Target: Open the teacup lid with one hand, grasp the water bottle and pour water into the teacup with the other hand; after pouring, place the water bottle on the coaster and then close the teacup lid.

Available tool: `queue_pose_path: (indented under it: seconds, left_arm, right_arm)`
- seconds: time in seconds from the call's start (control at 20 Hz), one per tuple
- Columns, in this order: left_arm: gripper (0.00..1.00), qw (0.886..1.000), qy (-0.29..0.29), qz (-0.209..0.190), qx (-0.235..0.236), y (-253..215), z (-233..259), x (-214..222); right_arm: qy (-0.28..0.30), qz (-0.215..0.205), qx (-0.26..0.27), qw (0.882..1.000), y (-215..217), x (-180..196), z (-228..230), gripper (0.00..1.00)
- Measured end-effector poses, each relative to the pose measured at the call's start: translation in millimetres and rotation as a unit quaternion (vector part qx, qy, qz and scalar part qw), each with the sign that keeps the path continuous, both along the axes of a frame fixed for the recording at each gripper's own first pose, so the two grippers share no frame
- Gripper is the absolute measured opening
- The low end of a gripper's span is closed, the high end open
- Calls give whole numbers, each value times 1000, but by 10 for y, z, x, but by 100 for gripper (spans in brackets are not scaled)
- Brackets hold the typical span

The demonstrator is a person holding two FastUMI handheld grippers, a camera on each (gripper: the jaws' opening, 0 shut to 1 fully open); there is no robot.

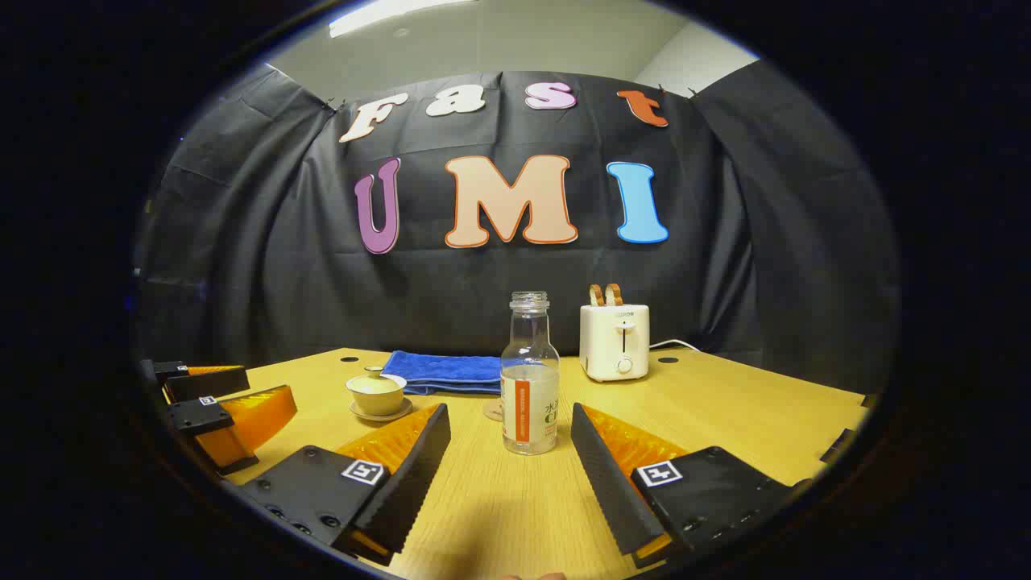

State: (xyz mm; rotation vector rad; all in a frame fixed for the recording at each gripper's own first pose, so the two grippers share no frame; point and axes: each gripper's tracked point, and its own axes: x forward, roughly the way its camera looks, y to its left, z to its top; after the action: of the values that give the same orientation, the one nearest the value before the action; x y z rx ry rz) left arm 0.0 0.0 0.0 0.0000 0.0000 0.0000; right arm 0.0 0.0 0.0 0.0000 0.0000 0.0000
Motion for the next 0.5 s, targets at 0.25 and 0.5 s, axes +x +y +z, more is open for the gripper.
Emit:
queue_pose_path:
  seconds: [0.25,0.5]
  left_arm:
    - [95,1000,0,-3,1,-19,6,12]
    - [95,1000,-1,-16,-1,-62,1,18]
  right_arm:
    - [0,2,0,1000,12,-6,8,93]
    - [-1,3,0,1000,17,-12,12,97]
